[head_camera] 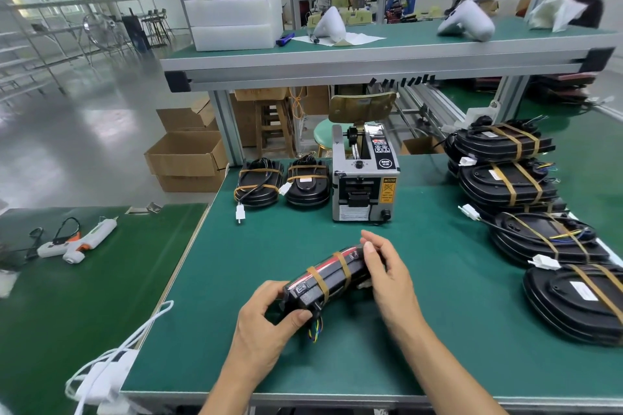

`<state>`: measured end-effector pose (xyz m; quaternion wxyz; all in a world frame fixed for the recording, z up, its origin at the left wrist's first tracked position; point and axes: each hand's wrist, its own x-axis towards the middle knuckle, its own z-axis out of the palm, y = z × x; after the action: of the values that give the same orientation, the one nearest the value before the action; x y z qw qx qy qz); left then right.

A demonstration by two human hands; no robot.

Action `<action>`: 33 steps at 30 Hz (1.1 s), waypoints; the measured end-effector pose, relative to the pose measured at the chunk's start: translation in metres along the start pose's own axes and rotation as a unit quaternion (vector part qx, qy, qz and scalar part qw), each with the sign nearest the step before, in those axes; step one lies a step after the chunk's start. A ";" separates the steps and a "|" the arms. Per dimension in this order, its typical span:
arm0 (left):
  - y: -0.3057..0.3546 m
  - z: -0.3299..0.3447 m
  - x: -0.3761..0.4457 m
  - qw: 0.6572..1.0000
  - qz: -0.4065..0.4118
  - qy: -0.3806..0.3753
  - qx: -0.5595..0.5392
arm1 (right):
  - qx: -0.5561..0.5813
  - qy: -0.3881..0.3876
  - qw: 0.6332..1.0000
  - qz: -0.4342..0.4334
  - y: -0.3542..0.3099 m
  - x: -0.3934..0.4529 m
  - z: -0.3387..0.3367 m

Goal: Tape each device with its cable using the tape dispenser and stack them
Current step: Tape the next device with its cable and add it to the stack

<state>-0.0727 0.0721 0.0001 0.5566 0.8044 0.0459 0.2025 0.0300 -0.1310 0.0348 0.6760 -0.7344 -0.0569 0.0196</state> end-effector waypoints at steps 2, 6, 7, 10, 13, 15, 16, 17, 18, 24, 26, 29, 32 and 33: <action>0.001 0.000 0.000 1.000 -0.003 -0.002 0.003 | 0.004 -0.018 1.000 0.018 0.005 0.002 -0.006; -0.001 -0.001 0.000 1.000 0.000 -0.005 0.002 | -0.034 -0.083 0.995 0.033 0.010 0.004 -0.013; -0.002 -0.001 0.000 1.000 -0.001 -0.003 0.002 | -0.057 -0.090 0.994 0.029 0.009 0.005 -0.014; -0.004 -0.003 0.000 1.000 -0.014 -0.003 -0.008 | -0.114 -0.096 0.989 0.001 -0.004 0.008 -0.015; 0.001 -0.003 -0.003 0.999 -0.014 -0.013 -0.032 | -0.138 -0.079 0.987 -0.032 -0.022 0.011 -0.013; 0.005 -0.004 -0.003 0.999 -0.015 -0.017 -0.049 | -0.169 -0.068 0.981 -0.069 -0.037 0.010 -0.009; 0.005 -0.005 -0.003 0.998 -0.016 -0.018 -0.060 | -0.192 -0.062 0.974 -0.100 -0.045 0.008 -0.006; 0.004 -0.006 -0.003 0.997 -0.018 -0.022 -0.069 | -0.219 -0.059 0.964 -0.138 -0.052 0.005 -0.002; 0.005 -0.006 -0.003 0.997 -0.017 -0.028 -0.075 | -0.247 -0.060 0.950 -0.181 -0.058 0.001 0.002; 0.012 -0.006 -0.004 0.998 -0.027 -0.012 -0.054 | -0.362 -0.088 0.868 -0.327 -0.070 -0.018 0.025; 0.010 -0.005 -0.003 0.998 -0.023 -0.015 -0.048 | -0.338 -0.100 0.871 -0.341 -0.069 -0.017 0.025; 0.003 -0.004 -0.002 0.998 -0.011 -0.020 -0.050 | -0.170 -0.055 0.931 -0.319 -0.065 -0.001 0.017; -0.003 -0.003 -0.001 0.997 -0.022 -0.039 -0.056 | -0.044 0.106 0.987 -0.111 -0.059 0.038 0.002; -0.005 -0.003 -0.002 0.997 -0.028 -0.042 -0.058 | -0.057 0.121 0.990 -0.038 -0.055 0.051 -0.002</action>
<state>-0.0747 0.0761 -0.0038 0.6093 0.7770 0.0330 0.1548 0.0776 -0.1229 0.0923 0.6349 -0.7662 -0.0036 -0.0991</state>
